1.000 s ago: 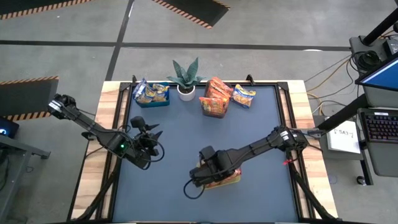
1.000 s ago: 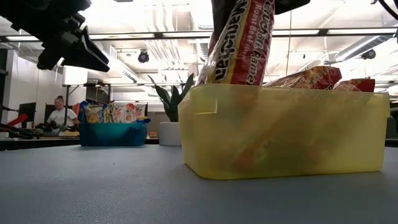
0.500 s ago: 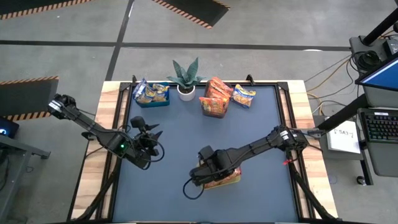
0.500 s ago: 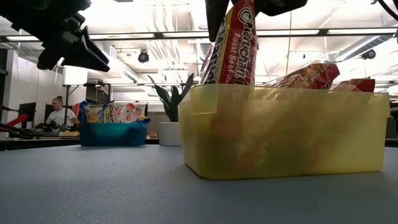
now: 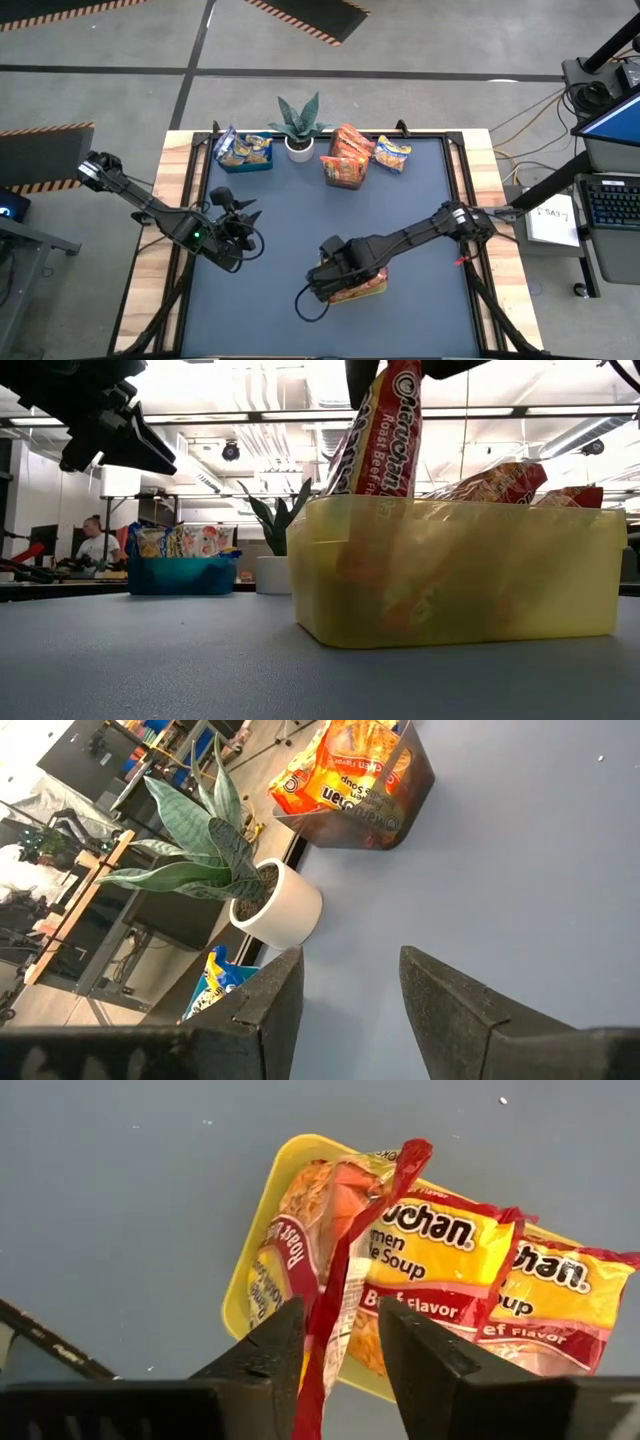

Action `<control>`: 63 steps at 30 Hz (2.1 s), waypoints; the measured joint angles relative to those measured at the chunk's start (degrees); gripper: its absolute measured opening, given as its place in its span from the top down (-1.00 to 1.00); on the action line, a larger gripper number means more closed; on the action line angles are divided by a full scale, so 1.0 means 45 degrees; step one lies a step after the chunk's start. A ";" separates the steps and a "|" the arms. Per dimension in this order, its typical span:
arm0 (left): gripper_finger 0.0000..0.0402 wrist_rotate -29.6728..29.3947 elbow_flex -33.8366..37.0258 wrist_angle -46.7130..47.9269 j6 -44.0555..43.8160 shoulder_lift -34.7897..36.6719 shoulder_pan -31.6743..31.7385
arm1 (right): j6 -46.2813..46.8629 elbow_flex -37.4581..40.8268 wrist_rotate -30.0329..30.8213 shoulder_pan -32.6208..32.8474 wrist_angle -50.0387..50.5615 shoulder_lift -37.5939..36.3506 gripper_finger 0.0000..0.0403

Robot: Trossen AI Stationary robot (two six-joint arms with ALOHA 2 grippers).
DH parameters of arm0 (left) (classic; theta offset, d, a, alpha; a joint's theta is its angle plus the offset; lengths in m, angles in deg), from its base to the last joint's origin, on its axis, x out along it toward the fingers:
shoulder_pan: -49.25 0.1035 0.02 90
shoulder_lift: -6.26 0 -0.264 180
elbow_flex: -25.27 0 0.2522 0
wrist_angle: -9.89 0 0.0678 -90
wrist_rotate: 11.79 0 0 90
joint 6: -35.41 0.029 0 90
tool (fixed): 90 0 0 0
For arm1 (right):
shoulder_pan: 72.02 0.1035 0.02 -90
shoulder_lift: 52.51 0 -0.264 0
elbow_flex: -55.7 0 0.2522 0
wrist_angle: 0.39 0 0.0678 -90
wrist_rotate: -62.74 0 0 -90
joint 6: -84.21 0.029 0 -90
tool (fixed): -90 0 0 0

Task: Sort Maruchan noodles
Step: Put the red bag into the yellow bin

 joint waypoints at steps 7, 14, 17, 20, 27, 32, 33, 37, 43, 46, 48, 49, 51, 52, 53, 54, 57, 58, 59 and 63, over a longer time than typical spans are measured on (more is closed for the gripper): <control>0.25 0.0004 -0.0001 0.0003 0.0000 -0.0001 0.0000 | -0.0356 0.0161 -0.0041 0.0001 -0.0535 0.0156 0.70; 0.25 -0.0001 -0.0005 -0.0029 0.0039 -0.0005 0.0000 | -0.1005 0.0219 -0.0918 -0.0059 -0.1784 0.0792 0.86; 0.25 -0.0001 -0.0005 -0.0057 0.0039 -0.0005 0.0000 | -0.1186 0.0253 -0.0918 -0.0131 -0.1810 0.0972 0.90; 0.25 -0.0001 -0.0005 -0.0097 0.0042 -0.0005 0.0000 | -0.1474 0.0257 -0.0908 -0.0224 -0.1904 0.1168 0.91; 0.25 -0.0001 -0.0005 -0.0114 0.0044 -0.0005 0.0000 | -0.1642 0.0266 -0.0996 -0.0344 -0.1878 0.1421 0.91; 0.25 0.0007 -0.0005 -0.0407 0.0326 -0.0005 -0.0004 | -0.1497 0.0171 -0.0982 -0.0344 -0.1877 0.1039 0.79; 0.25 0.0033 -0.0005 -0.0540 0.0423 -0.0005 -0.0005 | -0.1478 0.0161 -0.0943 -0.0344 -0.1877 0.0973 0.74; 0.25 0.0624 -0.0184 -0.0824 0.0796 -0.0005 -0.0005 | -0.1482 0.0160 -0.0899 -0.0339 -0.1839 0.0865 0.52; 0.25 0.3758 -0.0798 -0.1261 0.1108 -0.0005 -0.0005 | -0.1622 0.0160 -0.1000 -0.0339 -0.1520 0.0468 0.27; 0.25 0.5450 -0.0820 -0.2137 0.1764 -0.0005 -0.0005 | -0.1527 0.0160 -0.1001 -0.0335 -0.0951 0.0045 0.21; 0.25 0.6367 -0.0793 -0.2841 0.2320 -0.0041 -0.0005 | -0.1276 0.0160 -0.1014 -0.0278 -0.0521 -0.0288 0.19; 0.25 0.6695 -0.0788 -0.3110 0.2615 -0.0088 -0.0005 | -0.1201 0.0160 -0.1004 -0.0208 -0.0149 -0.0433 0.19; 0.25 0.7026 -0.0777 -0.3538 0.3110 -0.0222 -0.0011 | -0.0920 0.0160 -0.1005 -0.0010 0.0662 -0.0694 0.20; 0.25 0.7055 -0.0770 -0.3632 0.3259 -0.0266 -0.0015 | -0.0746 0.0194 -0.0991 0.0123 0.1158 -0.0824 0.22; 0.25 0.7049 -0.0769 -0.3692 0.3320 -0.0312 -0.0015 | -0.0461 0.0240 -0.0941 0.0248 0.1653 -0.0912 0.24; 0.25 0.7048 -0.0789 -0.3711 0.3337 -0.0368 -0.0015 | -0.0187 0.0315 -0.0896 0.0364 0.1885 -0.0962 0.27; 0.25 0.7057 -0.0802 -0.3711 0.3337 -0.0521 -0.0019 | -0.0117 0.0793 -0.0763 0.0556 0.1754 -0.1021 0.38; 0.25 0.7113 -0.0811 -0.3729 0.3337 -0.0574 -0.0019 | -0.0168 0.0977 -0.0760 0.0585 0.1731 -0.1019 0.43; 0.25 0.7282 -0.0805 -0.3740 0.3335 -0.0647 -0.0019 | -0.0214 0.1213 -0.0764 0.0588 0.1737 -0.1016 0.48; 0.25 0.9266 -0.0766 -0.3829 0.3343 -0.1246 -0.0019 | -0.0558 0.2498 -0.0811 0.0556 0.1843 -0.1030 0.69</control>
